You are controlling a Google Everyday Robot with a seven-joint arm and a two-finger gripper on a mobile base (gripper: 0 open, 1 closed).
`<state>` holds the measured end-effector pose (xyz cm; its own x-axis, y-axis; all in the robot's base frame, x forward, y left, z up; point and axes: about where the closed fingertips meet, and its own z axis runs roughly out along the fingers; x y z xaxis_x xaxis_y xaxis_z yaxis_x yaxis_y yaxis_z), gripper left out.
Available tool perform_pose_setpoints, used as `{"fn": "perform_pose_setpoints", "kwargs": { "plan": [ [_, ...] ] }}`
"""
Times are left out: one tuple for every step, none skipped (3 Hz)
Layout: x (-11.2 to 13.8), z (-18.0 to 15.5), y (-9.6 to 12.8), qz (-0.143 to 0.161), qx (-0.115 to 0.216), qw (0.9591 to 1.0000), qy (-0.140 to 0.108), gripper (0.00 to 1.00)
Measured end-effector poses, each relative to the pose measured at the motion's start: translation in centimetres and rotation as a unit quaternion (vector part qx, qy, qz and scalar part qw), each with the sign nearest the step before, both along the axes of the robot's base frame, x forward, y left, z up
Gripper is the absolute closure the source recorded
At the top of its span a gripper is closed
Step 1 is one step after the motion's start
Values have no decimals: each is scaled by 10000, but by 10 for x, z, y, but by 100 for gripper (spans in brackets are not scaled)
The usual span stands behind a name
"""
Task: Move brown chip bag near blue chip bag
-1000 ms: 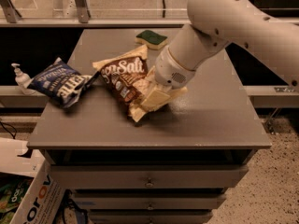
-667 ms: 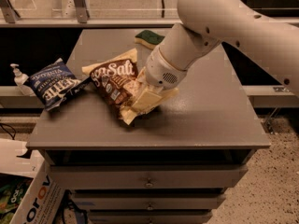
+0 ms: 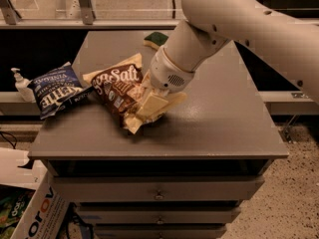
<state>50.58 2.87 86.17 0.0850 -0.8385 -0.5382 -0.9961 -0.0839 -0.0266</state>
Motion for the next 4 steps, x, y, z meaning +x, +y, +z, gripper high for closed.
{"fn": "perform_pose_setpoints", "kwargs": {
  "plan": [
    [3,1,-5,-62,-38,10000,-1,35],
    [4,1,-8,-94,-63,9999,12,12],
    [4,1,-9,-110,-74,9999,27,0],
    [10,5,-15,-202,-51,9998,26,0]
  ]
}}
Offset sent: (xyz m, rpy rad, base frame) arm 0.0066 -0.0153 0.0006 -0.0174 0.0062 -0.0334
